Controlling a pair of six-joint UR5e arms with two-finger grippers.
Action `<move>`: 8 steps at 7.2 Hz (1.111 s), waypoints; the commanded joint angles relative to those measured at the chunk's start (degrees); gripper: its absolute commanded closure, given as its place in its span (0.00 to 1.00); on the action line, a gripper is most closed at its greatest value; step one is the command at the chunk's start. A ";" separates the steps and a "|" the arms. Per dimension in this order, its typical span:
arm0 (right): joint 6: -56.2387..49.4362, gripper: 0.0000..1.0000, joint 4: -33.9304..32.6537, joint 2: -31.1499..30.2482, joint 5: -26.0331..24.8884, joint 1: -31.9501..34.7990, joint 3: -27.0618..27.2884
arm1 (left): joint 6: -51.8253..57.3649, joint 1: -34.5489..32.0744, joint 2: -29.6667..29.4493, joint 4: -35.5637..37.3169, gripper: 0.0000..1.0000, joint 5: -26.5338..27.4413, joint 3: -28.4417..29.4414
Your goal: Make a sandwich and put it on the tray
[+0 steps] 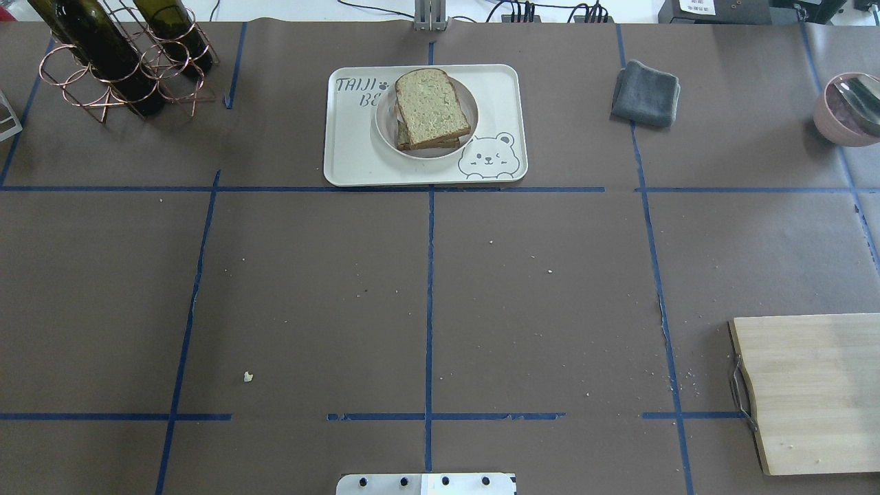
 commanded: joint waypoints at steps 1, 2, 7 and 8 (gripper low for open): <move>-0.13 0.00 0.02 0.40 0.01 -0.05 -0.04 | 0.21 0.05 -0.05 0.13 0.00 -0.03 -0.30; -0.13 0.00 0.02 0.32 0.10 -0.05 -0.22 | 0.21 0.05 0.04 0.22 0.00 -0.12 -0.21; -0.13 0.00 0.02 0.23 0.19 -0.05 -0.39 | 0.30 0.40 -0.40 1.98 0.00 -0.21 -0.30; -0.22 0.00 0.02 0.23 0.19 -0.05 -0.39 | 0.39 0.49 -0.40 1.98 0.00 -0.29 -0.30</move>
